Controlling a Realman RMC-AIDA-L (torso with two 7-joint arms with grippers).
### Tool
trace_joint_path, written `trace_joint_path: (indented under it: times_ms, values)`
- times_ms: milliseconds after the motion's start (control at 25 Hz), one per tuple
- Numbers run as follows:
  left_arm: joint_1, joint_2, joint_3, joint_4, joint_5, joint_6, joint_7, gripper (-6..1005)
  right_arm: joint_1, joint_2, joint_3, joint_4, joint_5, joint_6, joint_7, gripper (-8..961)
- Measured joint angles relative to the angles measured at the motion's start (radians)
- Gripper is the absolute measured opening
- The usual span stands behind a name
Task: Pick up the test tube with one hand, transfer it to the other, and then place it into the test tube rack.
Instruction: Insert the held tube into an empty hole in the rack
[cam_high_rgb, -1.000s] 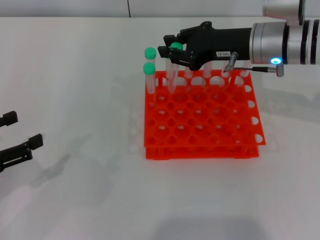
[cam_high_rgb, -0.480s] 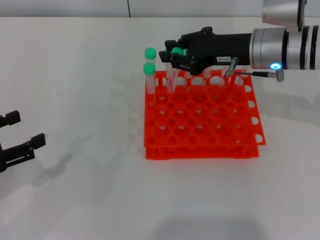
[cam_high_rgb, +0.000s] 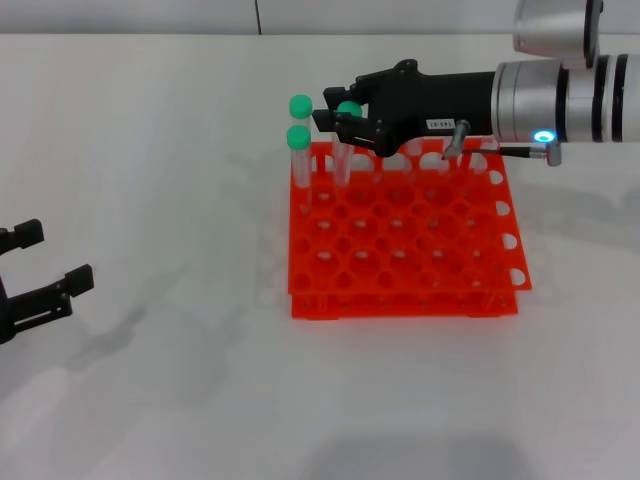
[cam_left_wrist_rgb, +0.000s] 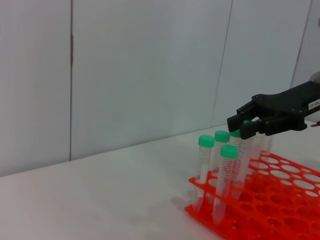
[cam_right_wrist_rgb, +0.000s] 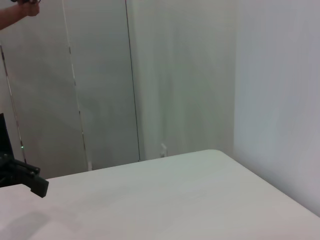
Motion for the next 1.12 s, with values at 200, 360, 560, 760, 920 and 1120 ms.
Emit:
trace_joint_path:
  times_ms: [200, 360, 560, 760, 920, 1120]
  values:
    - [0.001, 0.000, 0.000, 0.000, 0.000, 0.001, 0.001, 875, 0.005, 0.000, -0.001, 0.001, 0.000, 0.010, 0.000, 277]
    - [0.001, 0.000, 0.000, -0.001, 0.000, 0.003, 0.002, 875, 0.012, 0.000, -0.017, 0.002, 0.003, 0.020, 0.005, 283]
    - [0.001, 0.001, 0.000, -0.006, 0.000, 0.006, 0.004, 875, 0.015, 0.000, -0.083, 0.002, 0.058, 0.058, 0.006, 290]
    - [0.000, 0.001, 0.000, -0.008, 0.001, 0.009, 0.006, 875, 0.015, 0.000, -0.094, 0.002, 0.069, 0.067, 0.005, 298]
    - [0.000, 0.002, -0.001, -0.008, 0.001, 0.009, 0.007, 875, 0.015, 0.000, -0.094, 0.001, 0.072, 0.067, 0.004, 304]
    - [0.000, 0.002, -0.001, -0.008, 0.002, 0.009, 0.008, 875, 0.002, 0.000, -0.094, -0.009, 0.080, 0.057, -0.010, 312]
